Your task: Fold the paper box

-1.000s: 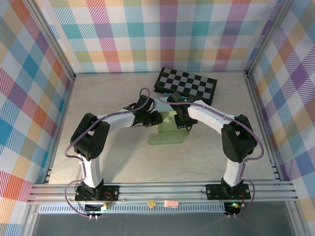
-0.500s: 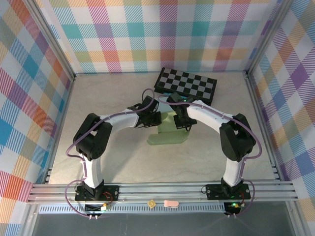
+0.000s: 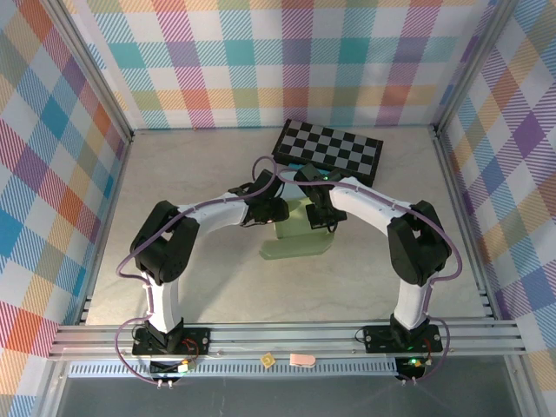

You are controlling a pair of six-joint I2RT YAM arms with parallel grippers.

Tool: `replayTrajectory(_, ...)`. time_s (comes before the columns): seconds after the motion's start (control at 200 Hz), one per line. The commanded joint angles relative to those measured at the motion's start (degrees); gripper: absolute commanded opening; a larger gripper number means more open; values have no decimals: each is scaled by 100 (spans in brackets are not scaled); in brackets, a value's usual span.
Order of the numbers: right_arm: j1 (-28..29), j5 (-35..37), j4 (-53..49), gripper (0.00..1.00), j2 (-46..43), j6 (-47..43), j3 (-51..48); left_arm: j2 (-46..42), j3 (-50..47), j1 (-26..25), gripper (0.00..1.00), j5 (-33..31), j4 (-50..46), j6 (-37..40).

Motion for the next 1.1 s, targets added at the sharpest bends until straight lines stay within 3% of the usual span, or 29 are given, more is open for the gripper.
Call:
replayTrajectory(0.0,111,-352,-193,0,37,-202,-31,-344,179,-23,37,180,211,-26)
replayTrajectory(0.12,111,-354,-209,0,43,-169,-49,-321,189,47,40,465,120,-61)
replayTrajectory(0.445,102,-336,-309,0,63,-104,-9,-688,-277,56,47,267,-13,-75)
replayTrajectory(0.635,100,-363,-288,0,18,-116,-24,-585,-290,69,40,240,90,-80)
replayTrajectory(0.755,102,-363,-306,0,2,-104,-21,-488,-244,66,31,140,86,-23)
replayTrajectory(1.095,101,-371,-312,0,-23,-82,-37,-535,-561,-9,26,368,492,162)
